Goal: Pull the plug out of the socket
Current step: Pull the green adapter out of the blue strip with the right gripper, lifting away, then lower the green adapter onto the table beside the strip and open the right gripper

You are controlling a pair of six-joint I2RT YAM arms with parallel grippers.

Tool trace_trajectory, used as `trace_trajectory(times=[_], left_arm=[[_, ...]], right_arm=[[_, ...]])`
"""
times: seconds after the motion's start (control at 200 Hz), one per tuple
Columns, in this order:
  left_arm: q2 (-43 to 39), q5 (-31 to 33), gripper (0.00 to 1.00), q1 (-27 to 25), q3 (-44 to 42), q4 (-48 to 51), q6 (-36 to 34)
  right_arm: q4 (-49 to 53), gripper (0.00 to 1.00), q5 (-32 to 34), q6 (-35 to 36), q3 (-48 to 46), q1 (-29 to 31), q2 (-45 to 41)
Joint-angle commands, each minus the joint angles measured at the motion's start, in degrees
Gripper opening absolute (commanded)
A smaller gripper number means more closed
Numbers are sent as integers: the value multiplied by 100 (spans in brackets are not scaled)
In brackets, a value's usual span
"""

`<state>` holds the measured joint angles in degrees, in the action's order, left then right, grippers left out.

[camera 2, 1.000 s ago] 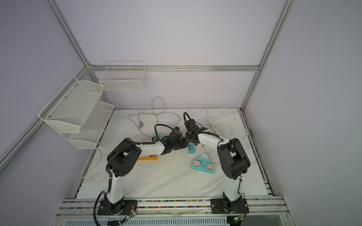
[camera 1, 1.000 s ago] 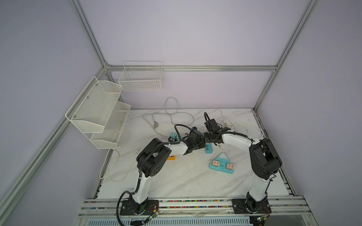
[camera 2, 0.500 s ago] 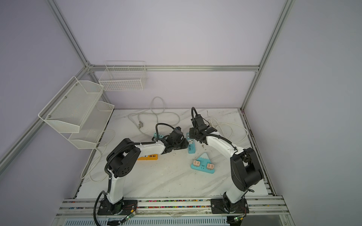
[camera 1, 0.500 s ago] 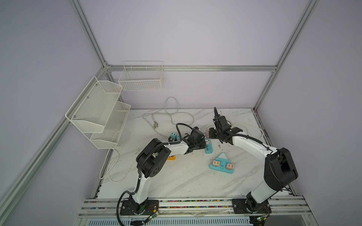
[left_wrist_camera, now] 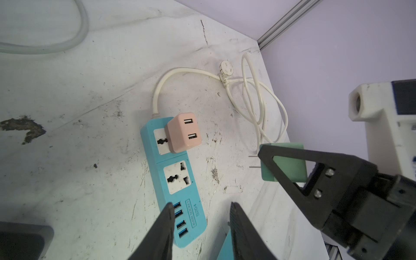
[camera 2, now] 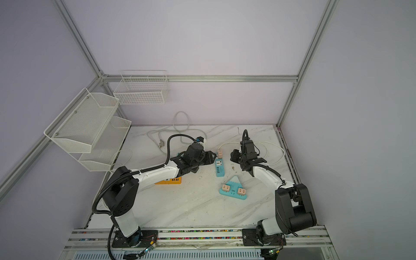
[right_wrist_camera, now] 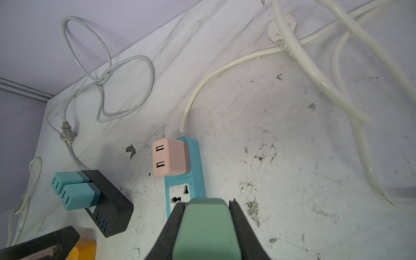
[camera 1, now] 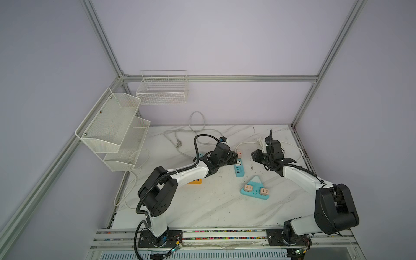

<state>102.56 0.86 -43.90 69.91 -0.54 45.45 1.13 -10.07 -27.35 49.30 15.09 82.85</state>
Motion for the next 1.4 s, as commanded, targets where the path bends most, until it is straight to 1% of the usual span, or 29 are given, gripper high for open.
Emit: trace_trajectory(times=[0.0, 0.095, 0.215, 0.37, 0.48, 0.635, 1.045, 1.215, 1.395], left_arm=[[-215, -20, 43, -21, -411, -139, 41], [-342, 10, 43, -40, -584, -221, 103], [-417, 1, 44, -44, -760, -322, 156], [-501, -6, 45, -57, -943, -479, 209], [-512, -5, 45, -57, -1007, -535, 227], [-505, -49, 46, -57, -1042, -614, 219], [-465, -86, 50, -57, -1113, -739, 210], [-482, -209, 52, -57, -1114, -780, 50], [-567, -100, 58, -53, -1142, -751, -34]], right_arm=[[-798, 20, -277, -462, -246, -60, 40], [-981, 20, -242, -535, -364, -113, 144], [-1417, 21, -393, -666, -564, -200, 396], [-1726, 20, -468, -701, -653, -257, 745], [-1795, 20, -505, -684, -608, -301, 1039], [-1961, 20, -452, -664, -662, -334, 1192], [-2046, 22, -417, -589, -634, -375, 1497], [-2011, 25, -363, -564, -641, -375, 1536], [-1978, 29, -324, -591, -633, -375, 1668]])
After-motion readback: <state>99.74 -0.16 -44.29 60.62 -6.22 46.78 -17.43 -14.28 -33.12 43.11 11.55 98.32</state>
